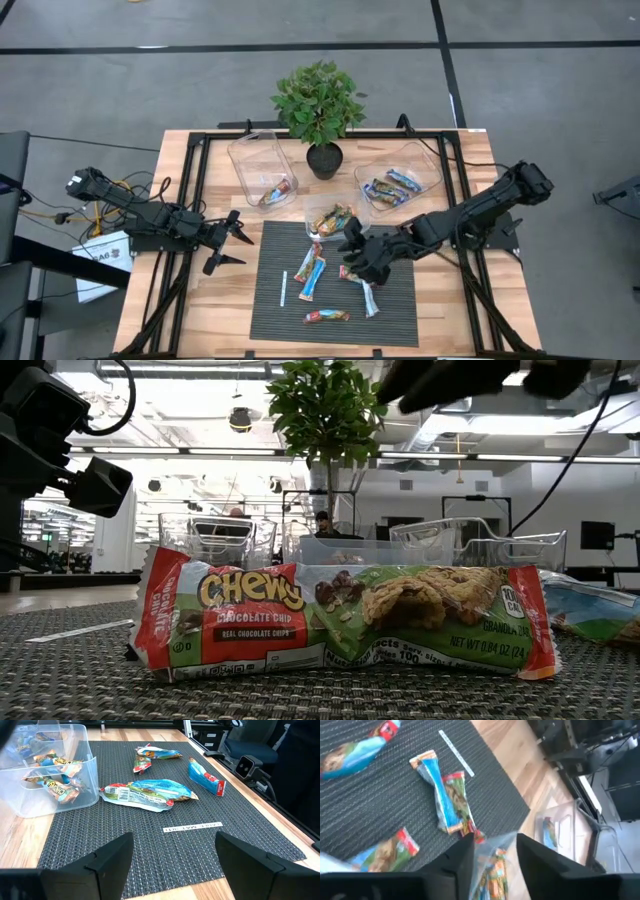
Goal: Pick and place Granola Bars by type
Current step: Put the orange granola bar into the middle transparent bin
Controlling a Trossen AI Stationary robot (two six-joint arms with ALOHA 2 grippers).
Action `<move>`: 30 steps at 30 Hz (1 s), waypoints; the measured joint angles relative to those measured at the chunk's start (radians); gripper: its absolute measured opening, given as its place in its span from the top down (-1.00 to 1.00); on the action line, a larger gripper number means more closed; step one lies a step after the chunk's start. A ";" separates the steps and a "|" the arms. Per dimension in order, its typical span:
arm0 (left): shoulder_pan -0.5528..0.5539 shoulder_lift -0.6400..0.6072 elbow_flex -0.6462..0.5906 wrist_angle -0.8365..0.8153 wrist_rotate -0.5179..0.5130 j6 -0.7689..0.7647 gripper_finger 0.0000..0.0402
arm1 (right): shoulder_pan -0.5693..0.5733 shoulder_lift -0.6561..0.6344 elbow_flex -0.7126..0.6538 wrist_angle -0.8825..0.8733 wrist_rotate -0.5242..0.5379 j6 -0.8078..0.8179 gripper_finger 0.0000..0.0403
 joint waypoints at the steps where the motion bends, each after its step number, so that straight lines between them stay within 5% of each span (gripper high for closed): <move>1: 0.000 0.000 0.000 0.000 0.000 0.000 -0.37 | -0.001 0.018 0.000 0.021 -0.001 -0.001 0.26; 10: 0.000 0.000 0.000 0.000 0.000 0.000 -0.37 | -0.013 0.179 0.083 0.006 -0.032 -0.023 -0.15; 30: 0.000 0.000 0.000 0.000 0.000 0.000 -0.37 | -0.021 0.393 0.197 0.036 -0.143 -0.138 0.06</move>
